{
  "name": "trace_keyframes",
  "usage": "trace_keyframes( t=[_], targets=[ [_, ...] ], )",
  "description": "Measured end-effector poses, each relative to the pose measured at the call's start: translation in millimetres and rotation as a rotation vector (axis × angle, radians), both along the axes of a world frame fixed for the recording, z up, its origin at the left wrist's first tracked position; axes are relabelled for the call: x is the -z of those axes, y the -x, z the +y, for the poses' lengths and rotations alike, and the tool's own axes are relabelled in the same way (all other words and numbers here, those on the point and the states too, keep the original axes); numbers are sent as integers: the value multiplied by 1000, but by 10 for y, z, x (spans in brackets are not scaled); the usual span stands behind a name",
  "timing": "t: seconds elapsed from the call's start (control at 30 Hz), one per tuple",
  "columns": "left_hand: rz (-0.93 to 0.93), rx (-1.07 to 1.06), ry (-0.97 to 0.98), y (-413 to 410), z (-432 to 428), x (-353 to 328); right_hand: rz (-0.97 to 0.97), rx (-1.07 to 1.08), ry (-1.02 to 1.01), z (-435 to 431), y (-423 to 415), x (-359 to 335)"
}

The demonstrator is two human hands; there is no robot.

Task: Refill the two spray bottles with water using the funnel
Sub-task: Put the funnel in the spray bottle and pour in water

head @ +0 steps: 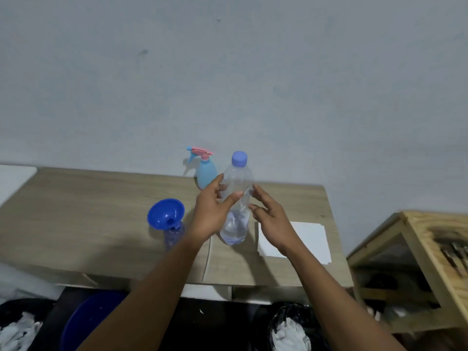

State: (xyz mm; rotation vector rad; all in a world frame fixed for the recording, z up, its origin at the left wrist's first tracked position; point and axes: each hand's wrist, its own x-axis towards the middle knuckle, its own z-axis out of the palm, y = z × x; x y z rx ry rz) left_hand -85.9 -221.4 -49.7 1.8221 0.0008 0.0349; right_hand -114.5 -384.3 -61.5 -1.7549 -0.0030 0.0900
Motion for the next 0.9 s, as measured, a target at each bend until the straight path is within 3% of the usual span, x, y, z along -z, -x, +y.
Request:
trace_keyframes(
  t=[0.2, 0.37, 0.7, 0.9],
  targets=[
    [-27, -28, -51, 158, 92, 33, -27, -24, 86, 18, 33, 32],
    [-113, -67, -171, 58, 64, -141, -180, 174, 106, 134, -117, -348],
    [-72, -109, -117, 5, 66, -58, -324, 277, 144, 609, -411, -594],
    [-82, -78, -93, -6, 76, -87, -389, 107, 114, 498, -455, -532]
  ],
)
